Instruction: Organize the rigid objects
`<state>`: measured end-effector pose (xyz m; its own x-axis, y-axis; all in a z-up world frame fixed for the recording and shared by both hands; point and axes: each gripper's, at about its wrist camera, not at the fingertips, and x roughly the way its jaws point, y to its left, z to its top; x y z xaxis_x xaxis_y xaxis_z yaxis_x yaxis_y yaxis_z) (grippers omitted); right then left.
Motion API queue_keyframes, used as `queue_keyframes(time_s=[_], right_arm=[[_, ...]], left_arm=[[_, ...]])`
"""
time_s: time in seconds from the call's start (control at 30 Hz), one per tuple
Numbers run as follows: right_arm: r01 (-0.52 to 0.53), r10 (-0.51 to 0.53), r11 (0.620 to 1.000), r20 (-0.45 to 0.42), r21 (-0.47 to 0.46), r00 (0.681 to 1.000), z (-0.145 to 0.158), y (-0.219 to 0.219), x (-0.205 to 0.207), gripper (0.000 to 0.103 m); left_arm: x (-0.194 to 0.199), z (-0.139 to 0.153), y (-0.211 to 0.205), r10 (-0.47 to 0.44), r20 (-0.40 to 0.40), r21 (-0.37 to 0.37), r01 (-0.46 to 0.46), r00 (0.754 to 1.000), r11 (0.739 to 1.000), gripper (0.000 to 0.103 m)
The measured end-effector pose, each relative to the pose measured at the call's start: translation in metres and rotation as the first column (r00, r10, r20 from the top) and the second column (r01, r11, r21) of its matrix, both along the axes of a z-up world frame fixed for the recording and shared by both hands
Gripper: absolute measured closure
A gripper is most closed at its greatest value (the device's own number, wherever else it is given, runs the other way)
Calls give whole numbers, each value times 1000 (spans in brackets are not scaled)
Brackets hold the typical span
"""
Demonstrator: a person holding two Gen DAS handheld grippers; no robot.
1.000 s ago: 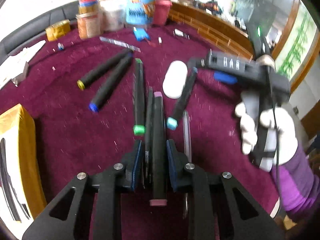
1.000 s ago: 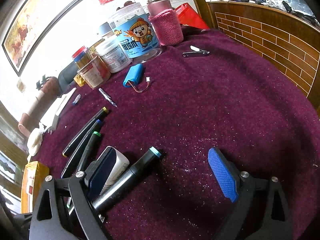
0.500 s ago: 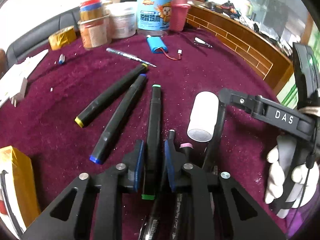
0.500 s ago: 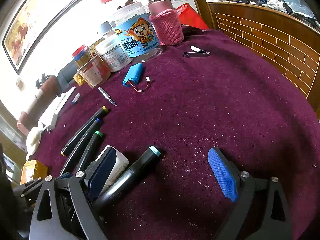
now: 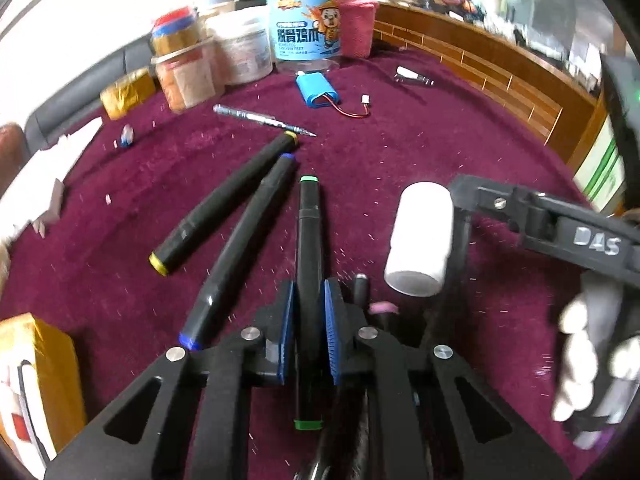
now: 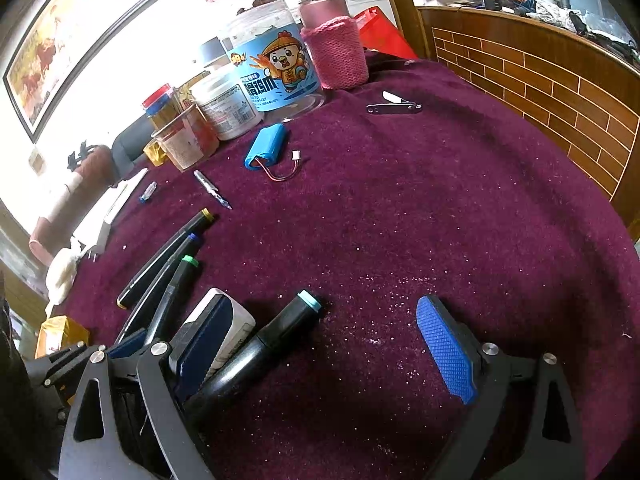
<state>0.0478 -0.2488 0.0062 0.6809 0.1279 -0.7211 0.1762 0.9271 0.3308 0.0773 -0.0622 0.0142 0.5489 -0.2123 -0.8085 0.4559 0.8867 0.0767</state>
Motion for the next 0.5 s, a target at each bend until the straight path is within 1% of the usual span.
queue_keyframes(time_s=[0.07, 0.13, 0.23, 0.27, 0.37, 0.43, 0.5], right_arm=[[-1, 1, 1000, 3, 4, 1000, 0, 0, 0, 12], [-3, 3, 1000, 5, 8, 1000, 0, -1, 0, 11], [-5, 5, 1000, 9, 13, 1000, 0, -1, 0, 11], [-5, 5, 1000, 11, 16, 1000, 0, -2, -1, 11], [-7, 7, 1000, 21, 30, 1000, 0, -4, -1, 11], [-8, 7, 999, 29, 42, 1000, -1, -6, -2, 11], [-8, 6, 998, 36, 57, 999, -1, -8, -2, 11]], left_arm=[[-1, 3, 8, 10, -33, -59, -12, 999, 998, 91], [-10, 11, 17, 29, -37, -111, -33, 999, 993, 91], [-32, 31, 36, 34, -39, -237, -43, 999, 970, 91], [-39, 36, 41, 36, -34, -262, -43, 999, 964, 91], [-70, 54, 70, 46, -16, -370, -48, 999, 928, 91], [-86, 64, 87, 61, 0, -419, -56, 998, 906, 91], [-106, 74, 114, 95, 11, -483, -77, 995, 872, 91]])
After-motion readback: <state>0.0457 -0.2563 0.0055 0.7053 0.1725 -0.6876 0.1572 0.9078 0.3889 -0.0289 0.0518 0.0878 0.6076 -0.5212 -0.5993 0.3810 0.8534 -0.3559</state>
